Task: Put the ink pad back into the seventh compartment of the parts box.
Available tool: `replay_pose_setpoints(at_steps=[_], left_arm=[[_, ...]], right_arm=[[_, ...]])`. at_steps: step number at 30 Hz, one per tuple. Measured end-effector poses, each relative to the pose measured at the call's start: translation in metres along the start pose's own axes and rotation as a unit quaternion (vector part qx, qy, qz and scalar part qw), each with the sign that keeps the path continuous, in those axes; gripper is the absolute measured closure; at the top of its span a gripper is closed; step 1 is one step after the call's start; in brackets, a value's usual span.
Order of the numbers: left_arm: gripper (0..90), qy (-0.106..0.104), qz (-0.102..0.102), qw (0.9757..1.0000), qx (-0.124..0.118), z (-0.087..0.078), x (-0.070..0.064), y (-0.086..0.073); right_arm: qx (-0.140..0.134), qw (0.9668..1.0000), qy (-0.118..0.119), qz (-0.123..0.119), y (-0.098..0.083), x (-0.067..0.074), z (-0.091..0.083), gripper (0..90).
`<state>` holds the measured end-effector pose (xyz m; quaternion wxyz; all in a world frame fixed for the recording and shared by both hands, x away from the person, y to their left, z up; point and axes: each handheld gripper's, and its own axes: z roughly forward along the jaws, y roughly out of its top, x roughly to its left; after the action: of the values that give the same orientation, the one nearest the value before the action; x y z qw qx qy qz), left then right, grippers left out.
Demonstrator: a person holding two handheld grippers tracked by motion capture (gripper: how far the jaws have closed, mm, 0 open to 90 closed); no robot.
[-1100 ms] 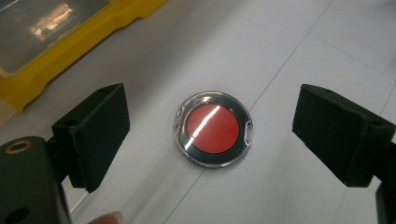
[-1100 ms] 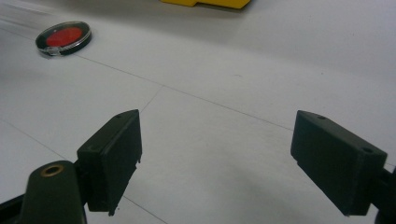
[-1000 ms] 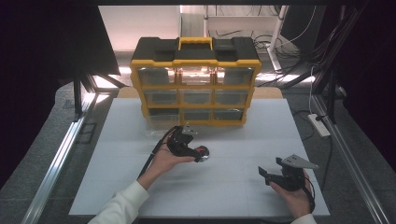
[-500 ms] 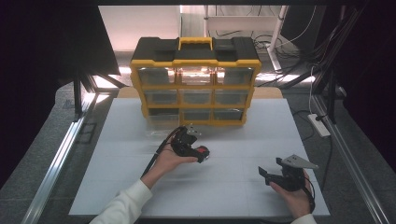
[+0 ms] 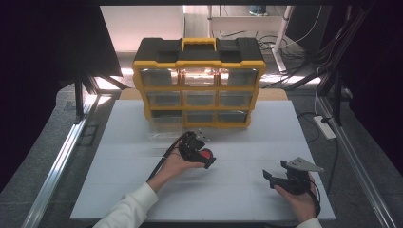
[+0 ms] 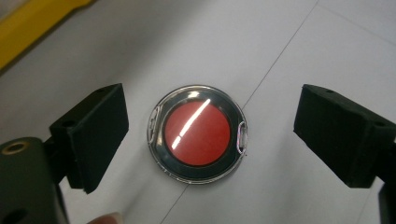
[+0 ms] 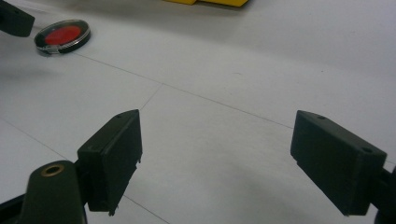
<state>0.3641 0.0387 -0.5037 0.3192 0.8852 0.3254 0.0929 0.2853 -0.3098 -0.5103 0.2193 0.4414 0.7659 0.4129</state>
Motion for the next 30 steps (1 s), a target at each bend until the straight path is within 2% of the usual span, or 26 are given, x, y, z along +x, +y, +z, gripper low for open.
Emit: replay_pose_setpoints(at_steps=[15,30], left_arm=[[6.5,0.007,-0.002,0.9991,0.042,0.019,-0.001,0.001],[5.0,0.004,-0.010,0.9982,0.059,0.027,0.005,0.000]], right_arm=[[0.001,1.0000,-0.002,0.001,0.000,-0.001,0.000,17.0],[0.002,1.0000,-0.003,0.002,0.000,-0.001,0.000,16.9]])
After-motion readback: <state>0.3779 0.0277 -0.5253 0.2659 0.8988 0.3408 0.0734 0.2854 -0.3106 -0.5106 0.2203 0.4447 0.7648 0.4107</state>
